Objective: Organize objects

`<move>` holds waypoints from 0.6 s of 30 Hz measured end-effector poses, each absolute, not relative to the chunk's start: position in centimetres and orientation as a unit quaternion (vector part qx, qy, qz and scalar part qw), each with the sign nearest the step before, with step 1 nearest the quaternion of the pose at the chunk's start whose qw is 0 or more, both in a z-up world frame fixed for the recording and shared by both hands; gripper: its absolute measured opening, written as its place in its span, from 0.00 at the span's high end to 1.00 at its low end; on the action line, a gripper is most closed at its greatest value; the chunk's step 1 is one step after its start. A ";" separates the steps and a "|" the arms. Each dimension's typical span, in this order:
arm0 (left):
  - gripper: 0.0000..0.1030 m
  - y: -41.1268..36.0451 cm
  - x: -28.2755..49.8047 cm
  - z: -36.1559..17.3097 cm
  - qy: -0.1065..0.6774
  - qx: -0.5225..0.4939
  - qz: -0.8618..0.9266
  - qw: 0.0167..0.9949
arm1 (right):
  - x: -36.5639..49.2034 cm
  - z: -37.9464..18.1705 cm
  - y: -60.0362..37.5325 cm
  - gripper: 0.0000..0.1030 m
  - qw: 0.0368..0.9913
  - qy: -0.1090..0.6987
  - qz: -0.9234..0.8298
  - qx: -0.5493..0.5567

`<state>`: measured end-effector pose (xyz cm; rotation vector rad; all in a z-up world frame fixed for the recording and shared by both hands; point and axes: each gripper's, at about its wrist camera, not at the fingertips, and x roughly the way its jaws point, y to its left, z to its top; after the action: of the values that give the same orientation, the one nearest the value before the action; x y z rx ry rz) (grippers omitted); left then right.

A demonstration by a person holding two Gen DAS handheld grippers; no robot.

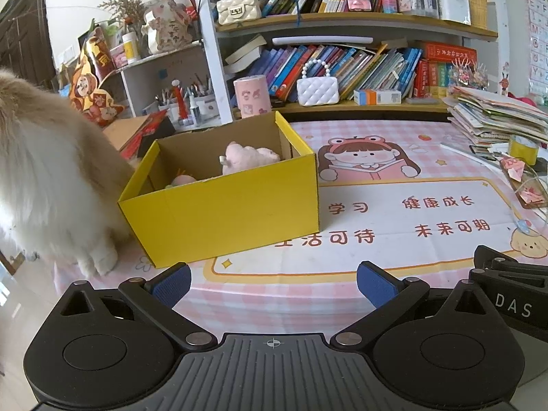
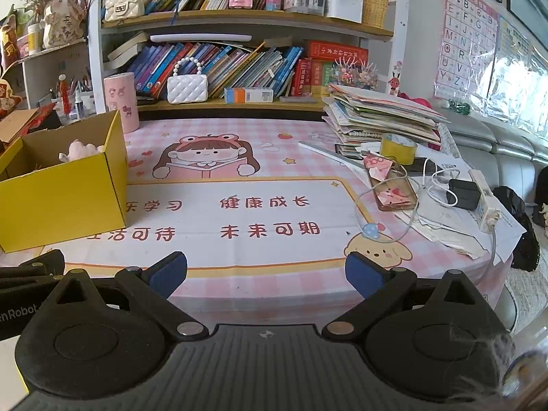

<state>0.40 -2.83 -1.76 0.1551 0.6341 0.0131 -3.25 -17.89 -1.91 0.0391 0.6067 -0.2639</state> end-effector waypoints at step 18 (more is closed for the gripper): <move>0.00 -2.2 0.5 -1.7 0.315 0.068 0.014 0.947 | -3.1 -2.1 -17.2 0.03 0.945 0.300 -0.127 0.015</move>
<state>0.47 -2.23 -1.75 0.1380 0.6416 0.0279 -3.06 -17.16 -2.10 0.0309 0.6114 -0.2585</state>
